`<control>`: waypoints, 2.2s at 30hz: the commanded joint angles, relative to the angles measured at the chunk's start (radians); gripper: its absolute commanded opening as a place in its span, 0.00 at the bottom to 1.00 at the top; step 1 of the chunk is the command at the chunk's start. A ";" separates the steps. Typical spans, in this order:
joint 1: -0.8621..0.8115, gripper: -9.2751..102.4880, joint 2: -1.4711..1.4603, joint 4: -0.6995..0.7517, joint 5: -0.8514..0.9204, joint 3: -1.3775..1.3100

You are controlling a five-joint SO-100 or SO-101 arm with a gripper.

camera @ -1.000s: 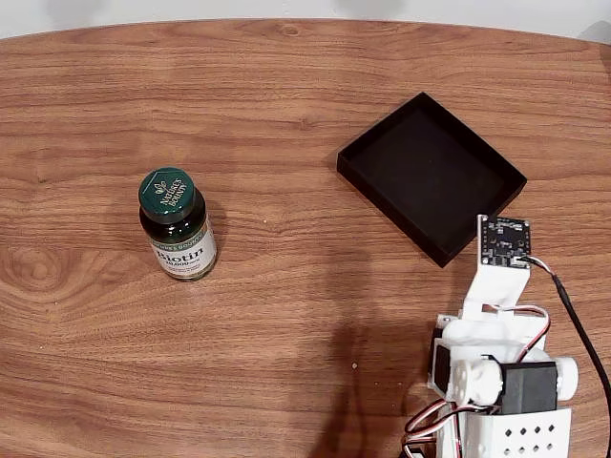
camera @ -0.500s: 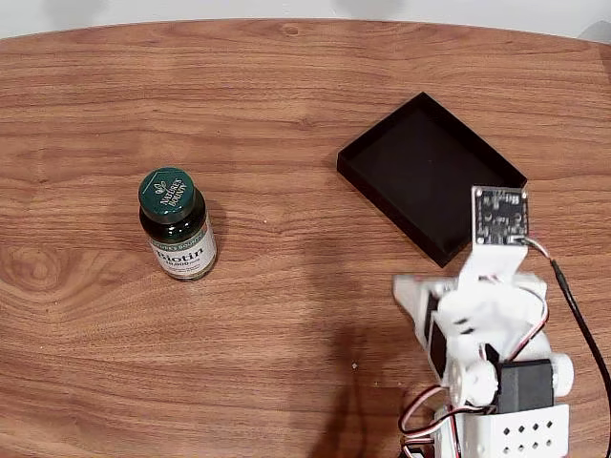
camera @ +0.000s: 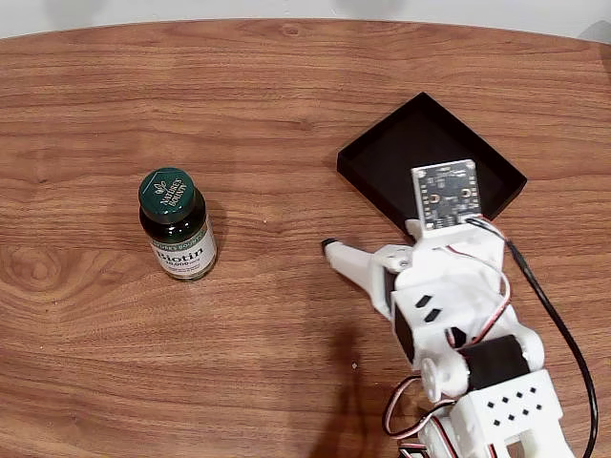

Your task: Pick up the pill bottle and place it in the black box.

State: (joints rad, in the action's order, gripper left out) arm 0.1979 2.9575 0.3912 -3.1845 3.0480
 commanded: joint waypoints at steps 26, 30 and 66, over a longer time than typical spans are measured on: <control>0.400 0.45 -0.417 -0.534 0.060 -0.032; 0.422 0.45 -0.532 -0.738 0.038 -0.035; 0.445 0.43 -1.313 -1.233 -0.017 -0.411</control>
State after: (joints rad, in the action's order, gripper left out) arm 0.6228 1.6460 -0.8007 -3.1876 2.7075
